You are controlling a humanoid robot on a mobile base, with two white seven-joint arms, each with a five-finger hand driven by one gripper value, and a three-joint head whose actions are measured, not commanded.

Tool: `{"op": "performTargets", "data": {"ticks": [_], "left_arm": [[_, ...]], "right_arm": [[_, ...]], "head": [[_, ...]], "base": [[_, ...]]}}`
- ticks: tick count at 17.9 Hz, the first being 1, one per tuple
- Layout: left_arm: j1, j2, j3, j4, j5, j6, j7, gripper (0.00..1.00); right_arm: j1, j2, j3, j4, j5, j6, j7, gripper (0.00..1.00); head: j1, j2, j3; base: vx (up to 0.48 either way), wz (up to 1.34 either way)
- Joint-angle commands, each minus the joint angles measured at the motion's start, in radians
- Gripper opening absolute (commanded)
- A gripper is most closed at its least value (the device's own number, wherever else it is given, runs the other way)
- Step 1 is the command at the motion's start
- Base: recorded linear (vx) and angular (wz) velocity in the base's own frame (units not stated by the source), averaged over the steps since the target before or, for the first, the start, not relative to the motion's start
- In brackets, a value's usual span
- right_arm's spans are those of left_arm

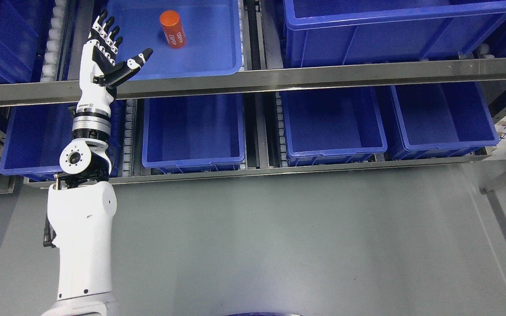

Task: Grab orange capacitor from left shelf to right desk
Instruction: 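Reach the left hand up toward the orange capacitor in the upper blue bin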

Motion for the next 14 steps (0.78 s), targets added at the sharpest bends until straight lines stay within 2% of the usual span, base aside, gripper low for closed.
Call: {"op": "performTargets", "data": {"ticks": [1,7,14], "left_arm": [[0.000,0.023,0.001,0.044,0.000,0.000,0.000,1.00],[-0.073,0.023,-0.013,0.132,-0.008,-0.002,-0.054,1.00],[-0.282,0.017,-0.029,0.467,-0.089,-0.008,-0.055,1.00]], "right_arm": [[0.020,-0.017,-0.012,-0.017,0.005,0.000,0.000,1.00],[0.020,-0.017,-0.012,-0.017,0.005,0.000,0.000,1.00],[0.020,-0.017,-0.012,-0.017,0.005,0.000,0.000,1.00]], "head": [[0.0000,0.000,0.000],[0.0000,0.000,0.000],[0.0000,0.000,0.000]], "base": [[0.000,0.00],[0.000,0.00],[0.000,0.00]]}}
